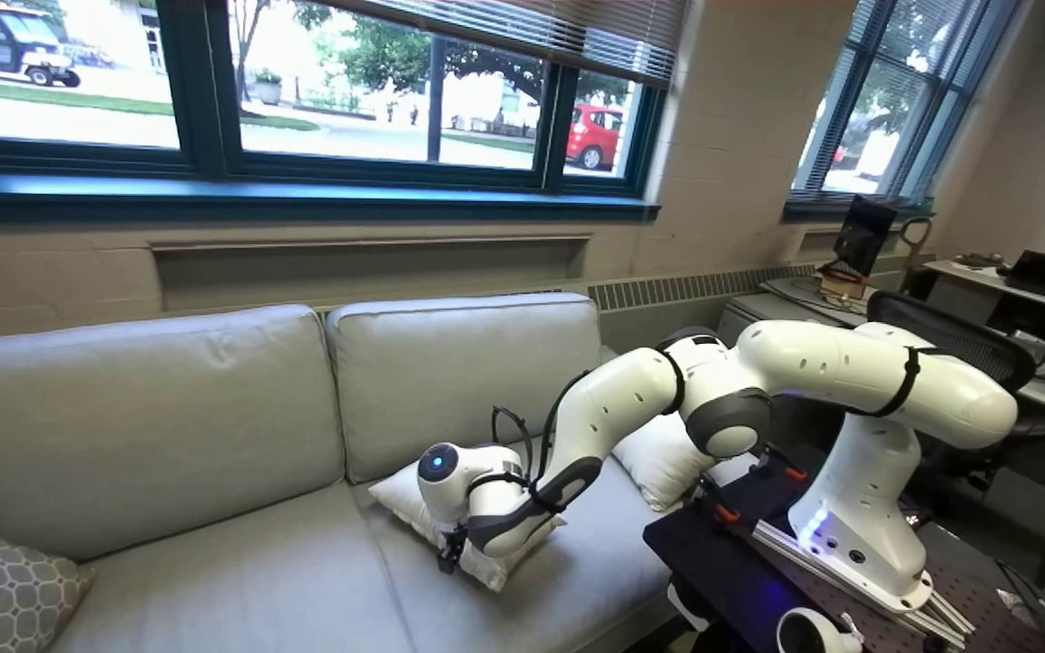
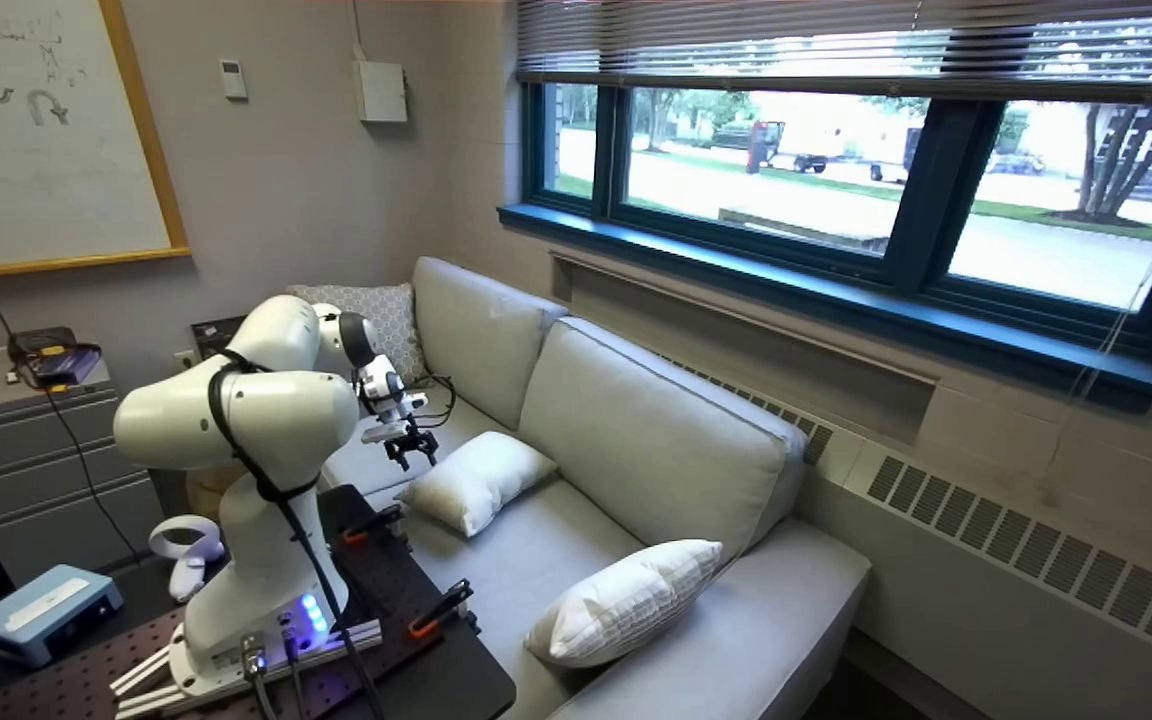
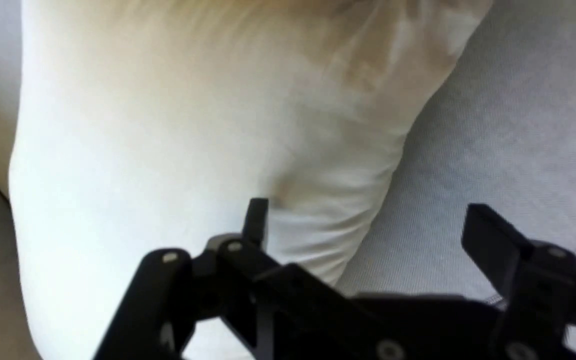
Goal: Put the pillows upright against the armrest of the couch
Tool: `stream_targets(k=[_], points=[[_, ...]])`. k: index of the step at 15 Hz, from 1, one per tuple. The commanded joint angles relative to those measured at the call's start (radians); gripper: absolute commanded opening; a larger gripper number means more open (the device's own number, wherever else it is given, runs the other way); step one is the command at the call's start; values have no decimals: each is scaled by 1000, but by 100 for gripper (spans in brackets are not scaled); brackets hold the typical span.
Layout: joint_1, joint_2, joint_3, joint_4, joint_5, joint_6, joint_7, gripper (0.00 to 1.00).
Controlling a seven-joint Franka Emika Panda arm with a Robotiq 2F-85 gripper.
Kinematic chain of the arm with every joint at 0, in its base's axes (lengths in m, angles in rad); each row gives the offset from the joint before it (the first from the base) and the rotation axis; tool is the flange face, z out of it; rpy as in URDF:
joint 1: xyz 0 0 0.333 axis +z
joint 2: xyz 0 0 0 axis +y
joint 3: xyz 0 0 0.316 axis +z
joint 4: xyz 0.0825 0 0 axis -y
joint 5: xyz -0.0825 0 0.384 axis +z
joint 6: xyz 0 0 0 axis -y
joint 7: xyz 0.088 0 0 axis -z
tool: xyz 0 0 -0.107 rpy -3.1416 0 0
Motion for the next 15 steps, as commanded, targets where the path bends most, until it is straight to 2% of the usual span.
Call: stream_targets(k=[1,9,13,14,15], points=[[-11,1,13,-59,-87,105,65,100],[-17,6,9,-127,-125,80,90,100],[-34,7,-32,-134,-145,52,108,100],[-38,7,-48,-140,-158,43,116,75],[-45,7,-61,-146,-172,33,126,75]])
